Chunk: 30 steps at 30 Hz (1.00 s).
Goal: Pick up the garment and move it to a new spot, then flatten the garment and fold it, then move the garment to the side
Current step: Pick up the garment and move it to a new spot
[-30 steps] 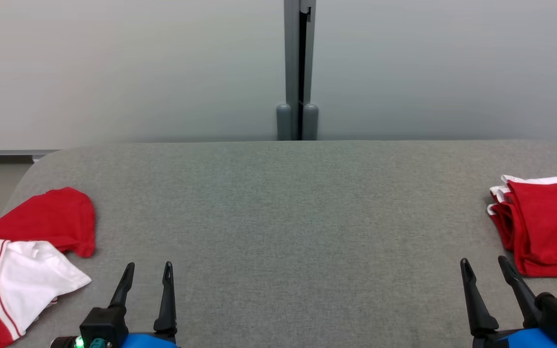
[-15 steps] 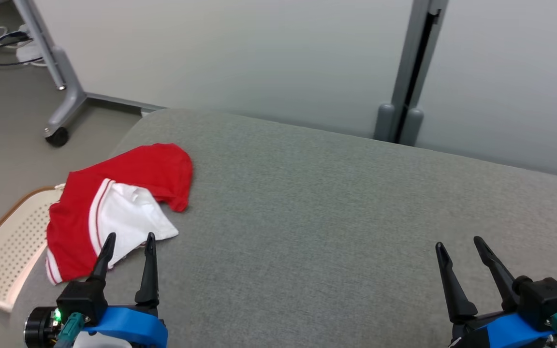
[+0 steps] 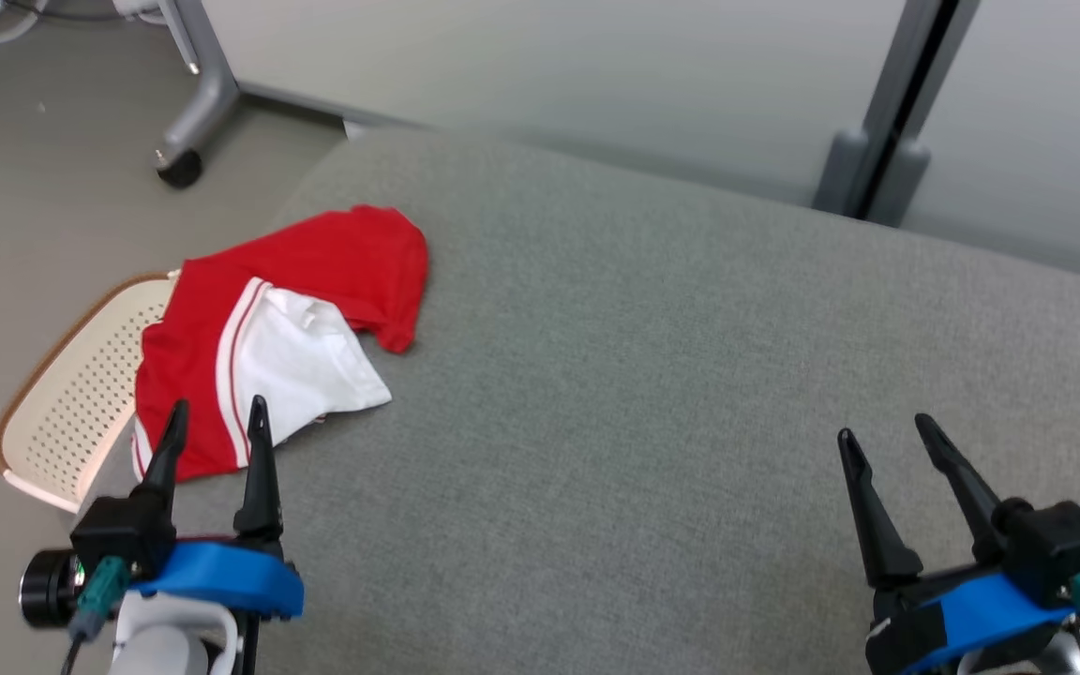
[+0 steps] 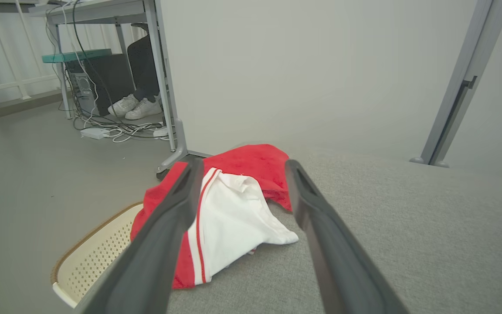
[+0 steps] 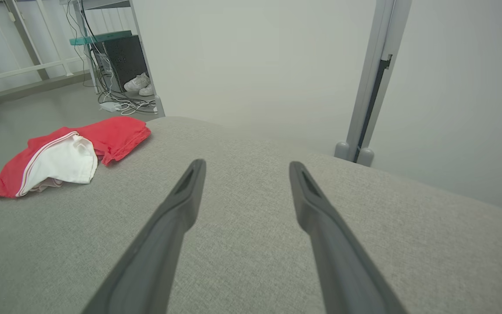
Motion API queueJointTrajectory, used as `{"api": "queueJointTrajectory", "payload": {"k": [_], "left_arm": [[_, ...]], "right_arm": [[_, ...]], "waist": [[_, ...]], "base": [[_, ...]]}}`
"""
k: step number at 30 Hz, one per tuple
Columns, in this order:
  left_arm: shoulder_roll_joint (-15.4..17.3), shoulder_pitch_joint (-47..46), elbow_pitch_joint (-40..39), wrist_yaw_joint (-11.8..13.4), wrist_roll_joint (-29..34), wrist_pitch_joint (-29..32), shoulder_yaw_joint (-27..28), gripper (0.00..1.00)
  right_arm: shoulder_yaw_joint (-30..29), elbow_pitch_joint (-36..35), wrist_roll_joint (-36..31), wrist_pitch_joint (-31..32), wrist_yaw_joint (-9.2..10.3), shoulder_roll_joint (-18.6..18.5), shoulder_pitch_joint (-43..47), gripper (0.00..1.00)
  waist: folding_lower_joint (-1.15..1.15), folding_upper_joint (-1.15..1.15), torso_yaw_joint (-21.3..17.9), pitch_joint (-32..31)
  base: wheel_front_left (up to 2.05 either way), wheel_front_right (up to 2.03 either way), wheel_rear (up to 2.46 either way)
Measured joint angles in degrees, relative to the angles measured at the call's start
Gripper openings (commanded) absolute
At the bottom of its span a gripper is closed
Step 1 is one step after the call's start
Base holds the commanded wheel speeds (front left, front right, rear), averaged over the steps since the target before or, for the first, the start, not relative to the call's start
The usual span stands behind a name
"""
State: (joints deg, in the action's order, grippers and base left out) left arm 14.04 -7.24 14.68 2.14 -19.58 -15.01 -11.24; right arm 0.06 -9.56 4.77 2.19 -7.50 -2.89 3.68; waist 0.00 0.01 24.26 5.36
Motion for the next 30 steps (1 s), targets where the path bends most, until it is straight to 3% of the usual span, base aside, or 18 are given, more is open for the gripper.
{"api": "queueJointTrajectory", "payload": {"k": [5, 13, 23, 24, 25, 30], "left_arm": [[-1.13, -6.14, 7.62, -1.96, -0.81, -0.04, 0.51, 1.00], [-1.81, -18.18, 27.26, -4.91, -2.90, -0.07, 1.69, 1.00], [-1.65, -28.38, 47.95, -6.75, -5.99, 3.16, 3.10, 1.00], [-1.63, -29.14, 49.24, -6.99, -6.45, 3.60, 3.22, 0.73], [-1.60, -29.67, 50.22, -7.25, -6.61, 3.66, 3.15, 0.00], [-1.48, -29.81, 51.88, -7.46, -7.13, 0.82, 3.81, 0.00]], "right_arm": [[0.32, -1.93, -1.09, 1.86, 0.01, -0.51, -2.40, 1.00], [0.08, -3.74, -1.72, 3.03, 0.01, -1.91, -5.89, 1.00], [-0.81, -2.70, -1.72, 2.26, 0.01, -2.26, -8.17, 1.00], [-0.79, -2.55, -1.72, 2.24, 0.01, -2.26, -8.20, 1.00], [-0.82, -2.41, -1.72, 2.18, 0.01, -2.25, -8.22, 1.00], [-0.96, -1.52, -1.72, 1.20, 0.01, -2.15, -8.29, 1.00]], "waist": [[0.01, 0.00, -2.02, 5.53], [0.02, 0.01, -5.44, 13.93], [0.00, 0.00, -7.17, 17.50], [0.00, 0.00, -7.26, 17.50], [0.00, -0.01, -7.30, 17.42], [0.00, 0.00, -7.08, 15.72]], "base": [[0.00, 0.00, 0.00], [0.00, 0.00, 0.00], [0.00, 0.00, 0.00], [0.00, 0.00, 0.00], [0.00, 0.00, 0.00], [0.00, 0.00, 0.00]]}}
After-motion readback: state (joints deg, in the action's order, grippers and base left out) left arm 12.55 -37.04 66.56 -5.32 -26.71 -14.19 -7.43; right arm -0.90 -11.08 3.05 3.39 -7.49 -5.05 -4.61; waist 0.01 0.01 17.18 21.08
